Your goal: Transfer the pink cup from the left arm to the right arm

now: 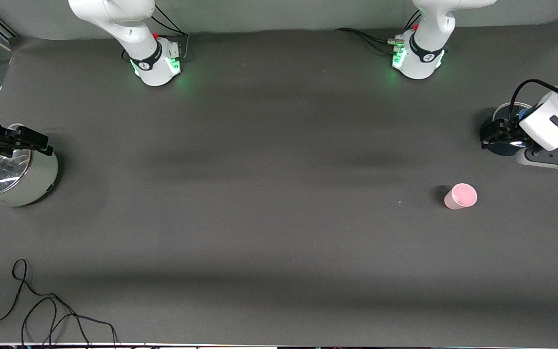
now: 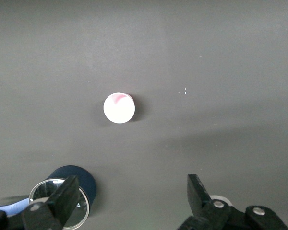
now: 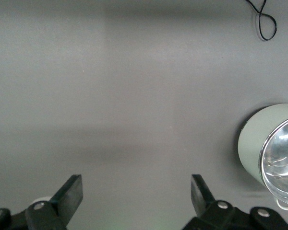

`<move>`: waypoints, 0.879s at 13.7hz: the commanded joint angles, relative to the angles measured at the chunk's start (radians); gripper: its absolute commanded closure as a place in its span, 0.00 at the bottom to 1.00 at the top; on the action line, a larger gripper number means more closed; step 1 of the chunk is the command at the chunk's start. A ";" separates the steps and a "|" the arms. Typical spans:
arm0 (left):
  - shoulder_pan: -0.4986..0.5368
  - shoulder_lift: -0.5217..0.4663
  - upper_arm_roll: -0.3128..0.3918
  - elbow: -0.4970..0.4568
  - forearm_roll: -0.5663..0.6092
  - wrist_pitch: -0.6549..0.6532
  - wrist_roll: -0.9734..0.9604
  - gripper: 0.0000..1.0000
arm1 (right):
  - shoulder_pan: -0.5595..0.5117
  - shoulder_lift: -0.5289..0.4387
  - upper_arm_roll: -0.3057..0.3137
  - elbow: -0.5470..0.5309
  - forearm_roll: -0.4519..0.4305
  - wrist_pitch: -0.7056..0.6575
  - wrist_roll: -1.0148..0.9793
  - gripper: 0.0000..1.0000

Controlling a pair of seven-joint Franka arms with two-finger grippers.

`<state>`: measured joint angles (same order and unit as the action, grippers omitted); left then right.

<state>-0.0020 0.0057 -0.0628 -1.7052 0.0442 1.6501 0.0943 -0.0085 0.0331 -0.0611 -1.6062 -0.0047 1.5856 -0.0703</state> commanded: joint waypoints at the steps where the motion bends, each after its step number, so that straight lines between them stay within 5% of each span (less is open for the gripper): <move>1: -0.007 0.005 0.004 0.013 0.002 -0.004 0.009 0.00 | 0.002 0.008 -0.003 0.018 -0.012 -0.004 -0.007 0.00; 12: -0.009 0.005 0.004 0.013 0.002 -0.006 0.010 0.00 | 0.004 0.013 -0.003 0.019 -0.012 -0.006 -0.003 0.00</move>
